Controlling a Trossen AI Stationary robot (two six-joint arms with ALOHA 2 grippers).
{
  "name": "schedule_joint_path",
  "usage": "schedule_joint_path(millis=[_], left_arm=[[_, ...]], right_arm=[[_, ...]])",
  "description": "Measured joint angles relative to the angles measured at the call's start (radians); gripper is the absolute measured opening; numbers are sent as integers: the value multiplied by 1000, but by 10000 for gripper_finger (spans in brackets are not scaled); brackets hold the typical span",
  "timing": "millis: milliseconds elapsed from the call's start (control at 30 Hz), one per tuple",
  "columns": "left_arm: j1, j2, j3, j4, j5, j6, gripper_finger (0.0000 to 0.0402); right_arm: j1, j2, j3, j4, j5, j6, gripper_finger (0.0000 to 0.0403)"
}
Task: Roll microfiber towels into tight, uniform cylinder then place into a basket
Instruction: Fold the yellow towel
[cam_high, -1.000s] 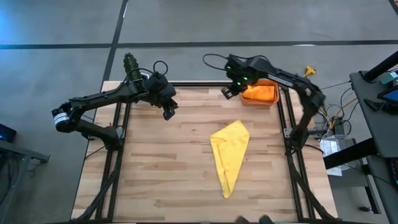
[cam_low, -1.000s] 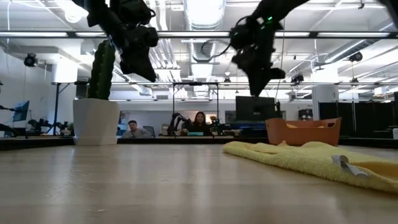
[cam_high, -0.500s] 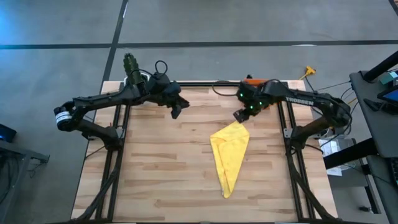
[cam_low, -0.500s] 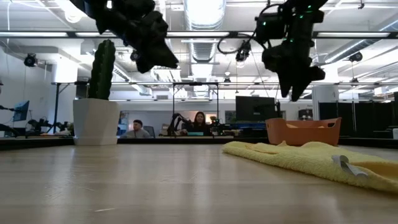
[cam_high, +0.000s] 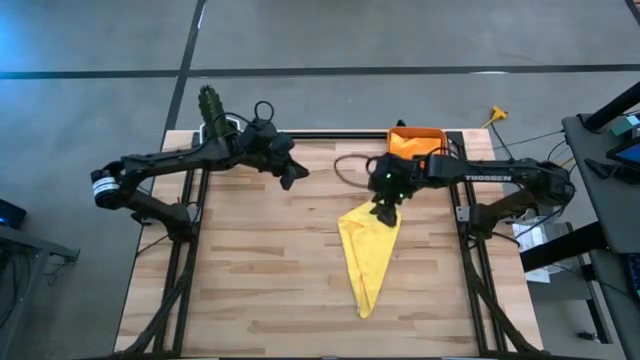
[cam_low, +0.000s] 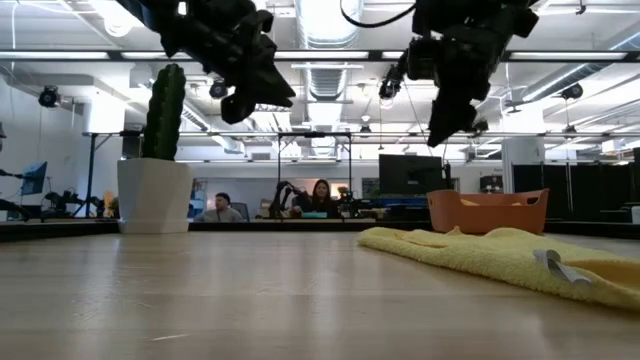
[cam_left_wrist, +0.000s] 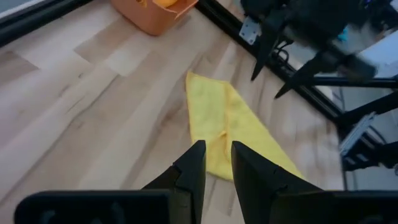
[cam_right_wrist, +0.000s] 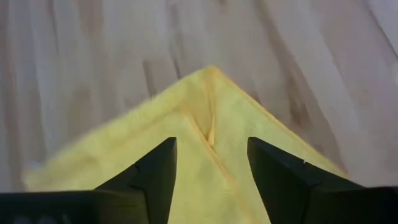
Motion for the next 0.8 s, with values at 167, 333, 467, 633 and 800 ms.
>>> schedule_joint_path(millis=[167, 333, 467, 633, 800], left_arm=[[-1, -19, 0, -48, 1, -69, 61], [-6, -23, 0, -127, -2, -107, 61], [-16, -23, -4, -169, -4, -142, 61], [-41, -23, -13, -166, -6, -185, 61], [-65, -22, -13, -172, -6, -187, 61]], right_arm=[[30, 82, 0, 19, 0, -219, 173], [42, 188, 5, 58, -52, -311, 162], [54, 281, 29, 86, -145, -336, 157], [75, 396, 74, 83, -157, -384, 155], [78, 469, 121, 52, -157, -354, 155]])
